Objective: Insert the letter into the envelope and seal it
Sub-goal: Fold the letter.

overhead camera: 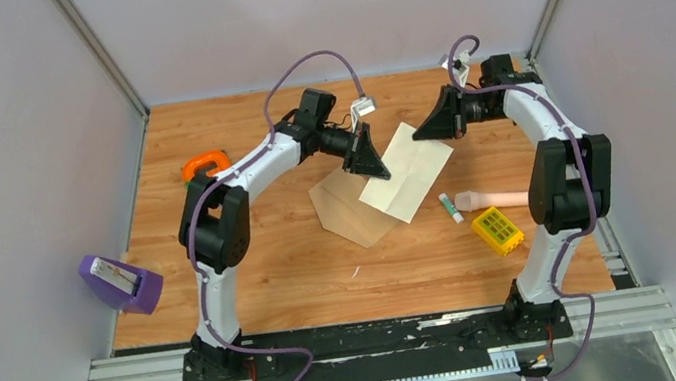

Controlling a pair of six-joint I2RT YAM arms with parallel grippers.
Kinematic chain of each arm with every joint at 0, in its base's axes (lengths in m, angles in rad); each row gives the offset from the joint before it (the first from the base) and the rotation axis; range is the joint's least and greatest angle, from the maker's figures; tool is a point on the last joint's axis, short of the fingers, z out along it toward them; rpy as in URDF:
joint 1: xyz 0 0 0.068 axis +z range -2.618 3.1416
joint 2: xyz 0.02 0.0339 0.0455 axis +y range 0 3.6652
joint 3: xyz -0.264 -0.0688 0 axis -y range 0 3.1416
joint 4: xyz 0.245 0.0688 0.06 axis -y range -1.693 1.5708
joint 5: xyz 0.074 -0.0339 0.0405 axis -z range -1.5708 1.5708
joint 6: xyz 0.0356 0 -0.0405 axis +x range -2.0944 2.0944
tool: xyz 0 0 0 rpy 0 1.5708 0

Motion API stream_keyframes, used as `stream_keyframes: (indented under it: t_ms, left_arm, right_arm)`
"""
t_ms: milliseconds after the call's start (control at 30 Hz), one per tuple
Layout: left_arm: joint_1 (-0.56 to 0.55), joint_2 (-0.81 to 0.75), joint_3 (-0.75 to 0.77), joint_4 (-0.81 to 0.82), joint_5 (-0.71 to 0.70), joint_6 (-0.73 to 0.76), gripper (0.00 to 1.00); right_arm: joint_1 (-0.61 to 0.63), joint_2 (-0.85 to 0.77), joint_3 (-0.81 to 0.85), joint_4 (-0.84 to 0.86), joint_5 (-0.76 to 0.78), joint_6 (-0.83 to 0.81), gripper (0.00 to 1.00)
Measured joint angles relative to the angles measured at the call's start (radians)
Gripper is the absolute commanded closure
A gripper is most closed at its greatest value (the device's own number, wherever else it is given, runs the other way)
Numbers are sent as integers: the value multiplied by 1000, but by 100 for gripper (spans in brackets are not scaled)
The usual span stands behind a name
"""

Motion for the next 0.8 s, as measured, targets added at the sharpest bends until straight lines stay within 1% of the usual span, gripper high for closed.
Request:
stream_keyframes:
  t_ms: [67, 133, 167, 233, 333, 433, 600, 733, 800]
  left_arm:
    - [0, 2, 0, 0, 2, 1, 100]
    - [0, 2, 0, 0, 3, 1, 100]
    - [0, 2, 0, 0, 3, 1, 100]
    - [-1, 2, 0, -1, -1, 1, 100]
    - [-1, 2, 0, -4, -8, 5, 100]
    - [-1, 2, 0, -16, -12, 15, 100]
    - [-2, 2, 2, -65, -18, 64, 100]
    - [-5, 2, 27, -144, -20, 128, 100]
    - [-12, 2, 38, -179, -26, 166, 100]
  right_arm:
    - [0, 1, -1, 0, 0, 2, 93]
    - [0, 1, -1, 0, 0, 4, 74]
    - [0, 1, -1, 0, 0, 3, 66]
    - [0, 1, -2, 1, 0, 7, 55]
    - [0, 1, -6, 2, -1, 10, 45]
    - [0, 1, -6, 2, 0, 10, 43]
    - [0, 1, -7, 2, 0, 10, 35]
    - [5, 1, -7, 2, 0, 10, 35]
    - [11, 1, -7, 2, 0, 10, 37]
